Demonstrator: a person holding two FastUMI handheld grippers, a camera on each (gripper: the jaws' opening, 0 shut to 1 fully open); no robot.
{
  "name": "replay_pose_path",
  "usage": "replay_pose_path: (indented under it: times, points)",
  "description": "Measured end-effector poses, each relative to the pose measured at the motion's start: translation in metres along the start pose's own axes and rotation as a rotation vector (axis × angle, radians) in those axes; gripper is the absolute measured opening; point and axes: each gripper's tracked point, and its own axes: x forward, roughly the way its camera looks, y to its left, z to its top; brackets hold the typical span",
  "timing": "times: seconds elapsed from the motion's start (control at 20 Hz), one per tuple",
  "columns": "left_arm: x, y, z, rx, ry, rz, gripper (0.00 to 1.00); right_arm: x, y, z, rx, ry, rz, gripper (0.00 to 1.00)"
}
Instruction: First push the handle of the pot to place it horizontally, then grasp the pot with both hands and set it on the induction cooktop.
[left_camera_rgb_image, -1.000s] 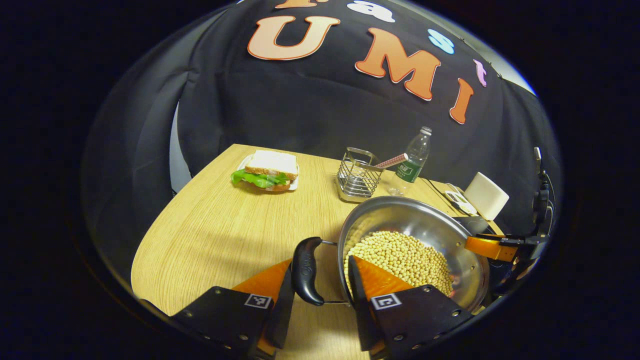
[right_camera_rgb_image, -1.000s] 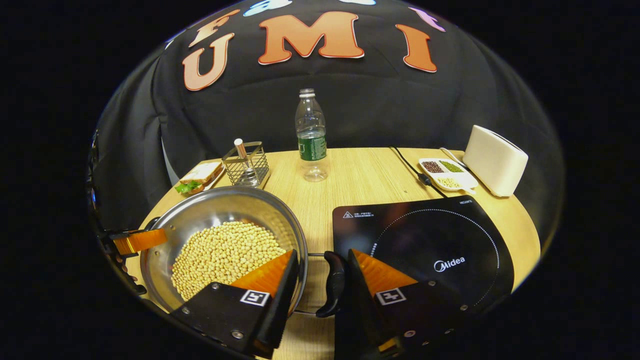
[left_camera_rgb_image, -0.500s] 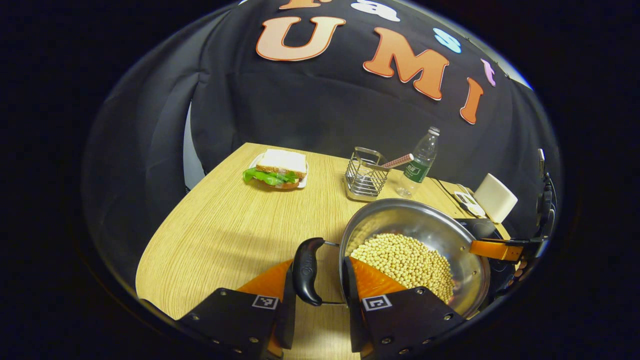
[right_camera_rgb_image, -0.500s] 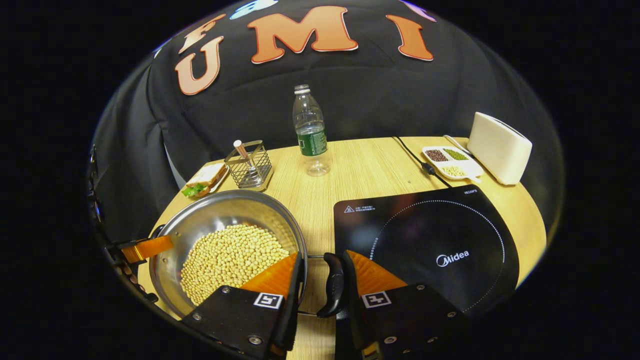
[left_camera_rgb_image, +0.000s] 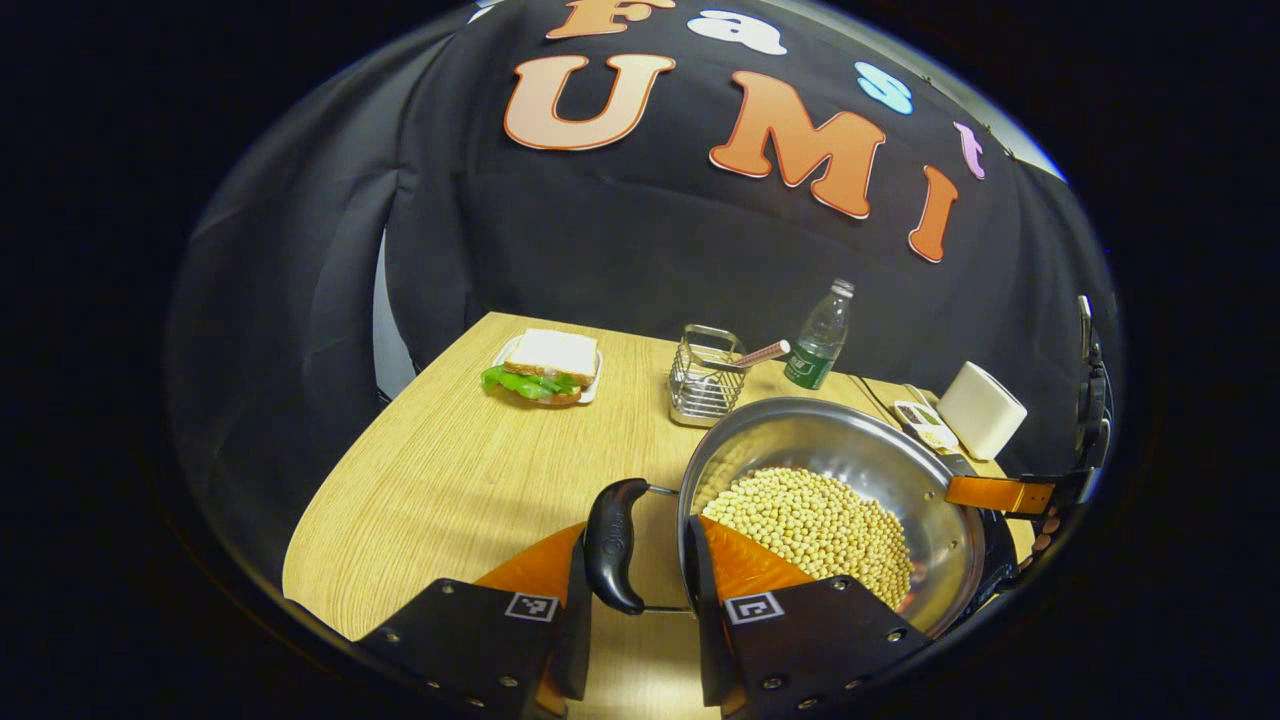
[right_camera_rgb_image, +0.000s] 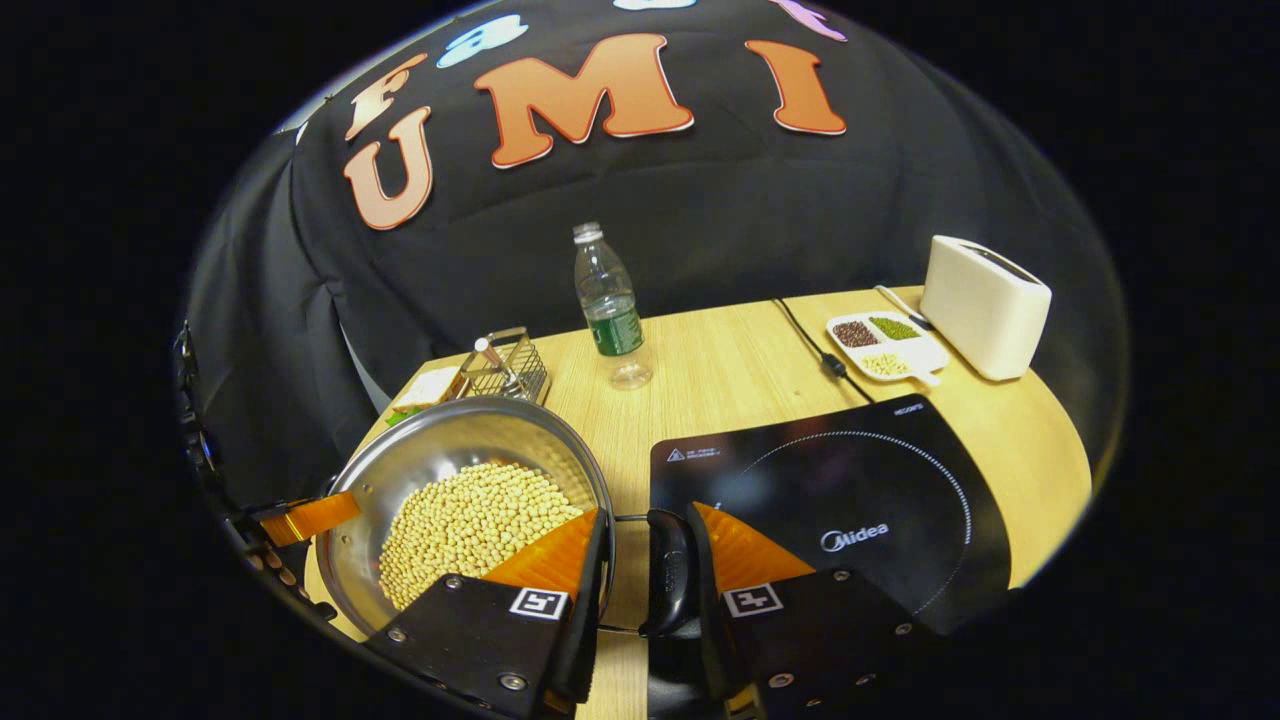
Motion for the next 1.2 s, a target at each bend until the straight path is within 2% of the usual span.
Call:
replay_pose_path:
  times: [0.2,0.65,0.9,1.2]
  points:
    - [-0.008,-0.028,0.012,0.011,-0.015,-0.016,0.45,-0.019,-0.021,0.02,-0.002,-0.044,-0.011,0.42]
    - [-0.014,-0.114,0.024,0.066,-0.026,-0.074,0.45,-0.056,-0.093,0.034,0.061,-0.081,-0.054,0.43]
    - [-0.007,-0.169,0.015,0.1,0.0,-0.119,0.43,-0.07,-0.145,0.034,0.092,-0.092,-0.104,0.42]
    - [0.002,-0.226,-0.002,0.124,0.034,-0.165,0.46,-0.078,-0.199,0.028,0.132,-0.087,-0.153,0.42]
